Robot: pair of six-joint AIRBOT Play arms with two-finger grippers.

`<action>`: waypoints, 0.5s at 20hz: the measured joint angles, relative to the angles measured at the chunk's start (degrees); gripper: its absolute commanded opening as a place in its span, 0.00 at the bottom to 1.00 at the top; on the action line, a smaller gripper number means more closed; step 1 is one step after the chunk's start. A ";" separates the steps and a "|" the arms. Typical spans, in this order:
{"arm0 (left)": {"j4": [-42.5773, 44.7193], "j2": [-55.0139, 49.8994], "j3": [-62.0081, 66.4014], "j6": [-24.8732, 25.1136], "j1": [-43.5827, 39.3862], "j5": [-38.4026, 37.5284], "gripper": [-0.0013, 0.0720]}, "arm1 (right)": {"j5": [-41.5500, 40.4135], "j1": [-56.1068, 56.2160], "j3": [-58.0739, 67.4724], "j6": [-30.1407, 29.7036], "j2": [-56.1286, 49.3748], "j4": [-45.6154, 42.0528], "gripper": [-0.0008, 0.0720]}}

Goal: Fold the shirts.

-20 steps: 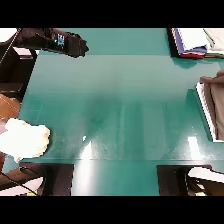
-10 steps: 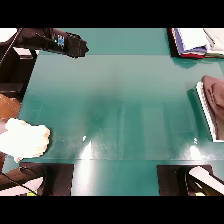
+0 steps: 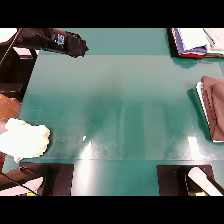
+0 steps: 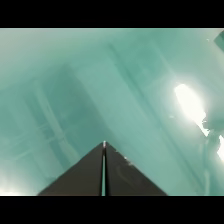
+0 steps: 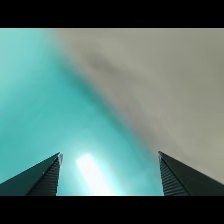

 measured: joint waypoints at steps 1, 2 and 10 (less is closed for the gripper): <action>0.17 0.00 0.00 0.00 0.00 0.13 0.05 | -0.42 4.24 0.87 0.00 0.09 0.87 0.94; 0.31 0.00 0.00 0.00 0.00 0.20 0.05 | -0.94 8.68 1.60 0.00 0.17 1.68 0.93; 0.55 0.00 0.00 -0.02 0.00 0.72 0.05 | -7.80 39.32 3.54 -0.13 0.37 3.56 0.04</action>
